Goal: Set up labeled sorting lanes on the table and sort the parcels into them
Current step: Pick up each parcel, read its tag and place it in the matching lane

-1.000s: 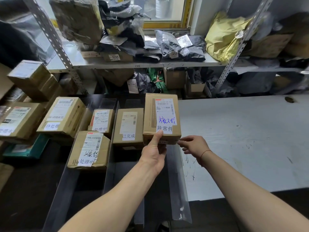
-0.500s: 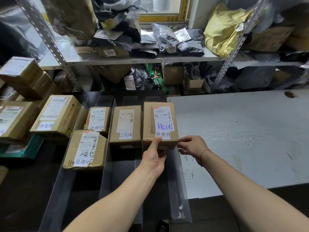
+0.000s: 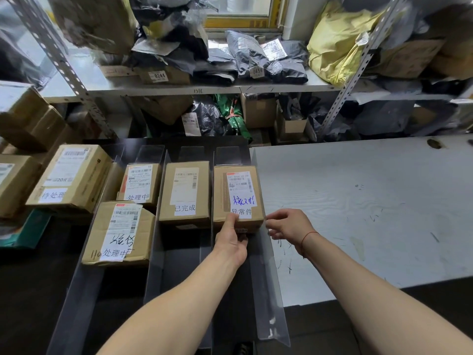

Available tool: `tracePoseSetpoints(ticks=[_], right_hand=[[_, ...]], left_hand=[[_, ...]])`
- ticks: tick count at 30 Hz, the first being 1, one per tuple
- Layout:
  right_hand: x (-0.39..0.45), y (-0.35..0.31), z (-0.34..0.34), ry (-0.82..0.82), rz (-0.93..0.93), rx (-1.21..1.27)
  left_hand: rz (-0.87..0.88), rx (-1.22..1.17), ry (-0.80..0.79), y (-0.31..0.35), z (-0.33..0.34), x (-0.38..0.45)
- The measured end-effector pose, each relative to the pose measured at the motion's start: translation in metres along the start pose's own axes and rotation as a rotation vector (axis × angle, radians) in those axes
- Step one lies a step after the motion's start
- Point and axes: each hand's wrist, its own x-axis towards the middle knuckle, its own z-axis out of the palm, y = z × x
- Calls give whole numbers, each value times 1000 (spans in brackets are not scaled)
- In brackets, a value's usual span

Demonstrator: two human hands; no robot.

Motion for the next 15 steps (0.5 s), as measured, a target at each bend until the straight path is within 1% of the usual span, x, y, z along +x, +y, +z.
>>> tracePoseSetpoints(ticks=[15], right_hand=[[8,5,3,12,12,-23]], left_hand=[[6,-25,-19,5,13,11]])
